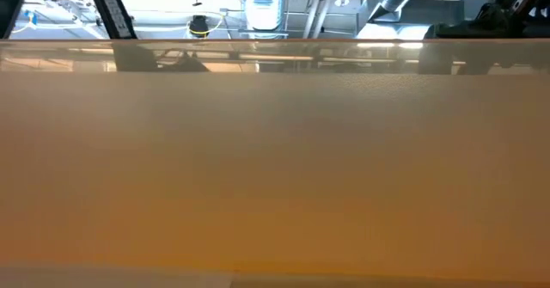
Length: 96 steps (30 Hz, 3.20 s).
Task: Sort popcorn bags into baskets
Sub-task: Put the red popcorn bag into the orange bin
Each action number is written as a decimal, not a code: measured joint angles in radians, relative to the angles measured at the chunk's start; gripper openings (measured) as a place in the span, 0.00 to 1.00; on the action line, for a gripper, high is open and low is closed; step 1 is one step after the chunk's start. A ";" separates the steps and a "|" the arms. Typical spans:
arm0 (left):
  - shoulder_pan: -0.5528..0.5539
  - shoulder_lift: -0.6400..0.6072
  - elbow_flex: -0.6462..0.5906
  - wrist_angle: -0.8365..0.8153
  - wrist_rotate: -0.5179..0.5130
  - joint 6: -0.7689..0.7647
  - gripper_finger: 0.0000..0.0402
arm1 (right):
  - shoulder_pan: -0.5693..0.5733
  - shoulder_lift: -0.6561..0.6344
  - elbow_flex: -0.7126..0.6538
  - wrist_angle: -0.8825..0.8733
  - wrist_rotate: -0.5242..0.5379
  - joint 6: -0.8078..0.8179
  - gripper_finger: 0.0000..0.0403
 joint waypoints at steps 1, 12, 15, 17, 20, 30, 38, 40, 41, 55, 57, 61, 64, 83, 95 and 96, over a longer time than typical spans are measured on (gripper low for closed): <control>0.000 0.021 0.000 0.054 -0.001 -0.021 0.79 | 0.000 0.000 0.000 0.000 0.000 0.000 0.17; 0.006 0.031 0.077 -0.077 -0.110 -0.028 0.53 | 0.000 0.000 0.000 -0.007 0.000 0.001 0.17; 0.007 0.032 0.096 -0.104 -0.129 -0.019 0.35 | 0.000 0.000 0.000 -0.025 0.000 0.001 0.17; 0.008 0.032 0.103 -0.103 -0.145 -0.019 0.21 | 0.000 0.000 0.000 -0.035 0.000 0.002 0.17; 0.008 0.031 0.103 -0.091 -0.154 -0.020 0.04 | 0.000 0.000 0.000 -0.054 0.001 0.003 0.17; -0.017 -0.025 0.103 -0.072 -0.083 -0.019 0.01 | -0.001 0.000 0.000 -0.069 0.005 0.003 0.17; -0.076 -0.200 0.103 -0.090 -0.030 0.015 0.01 | -0.001 0.000 0.000 -0.100 0.006 0.002 0.17; -0.122 -0.267 0.103 -0.134 0.015 0.035 0.00 | -0.001 0.000 0.000 -0.100 0.006 0.001 0.17; -0.152 -0.300 0.103 -0.158 0.032 0.045 0.00 | -0.001 0.000 0.000 -0.100 0.007 0.001 0.17; -0.977 -0.628 0.104 -0.616 -0.619 -0.261 0.00 | -0.002 0.000 0.001 -0.121 0.010 0.000 0.17; -1.069 -0.601 0.104 -0.626 -0.715 -0.352 0.00 | -0.002 0.000 0.001 -0.123 0.010 0.000 0.17; -1.165 -0.519 0.104 -0.628 -0.813 -0.459 0.00 | -0.002 0.000 0.001 -0.125 0.010 -0.006 0.17; -1.184 -0.444 0.104 -0.559 -0.807 -0.489 0.00 | -0.002 0.000 0.001 -0.126 0.010 -0.007 0.17; -1.183 -0.042 0.568 -0.803 -0.625 -0.481 0.00 | -0.002 0.000 0.002 -0.151 0.026 -0.011 0.17; -1.178 0.050 0.568 -0.716 -0.620 -0.511 0.00 | -0.002 0.000 0.002 -0.151 0.027 -0.010 0.17; -1.178 0.050 0.568 -0.725 -0.627 -0.507 0.00 | -0.002 0.000 0.002 -0.152 0.028 -0.007 0.17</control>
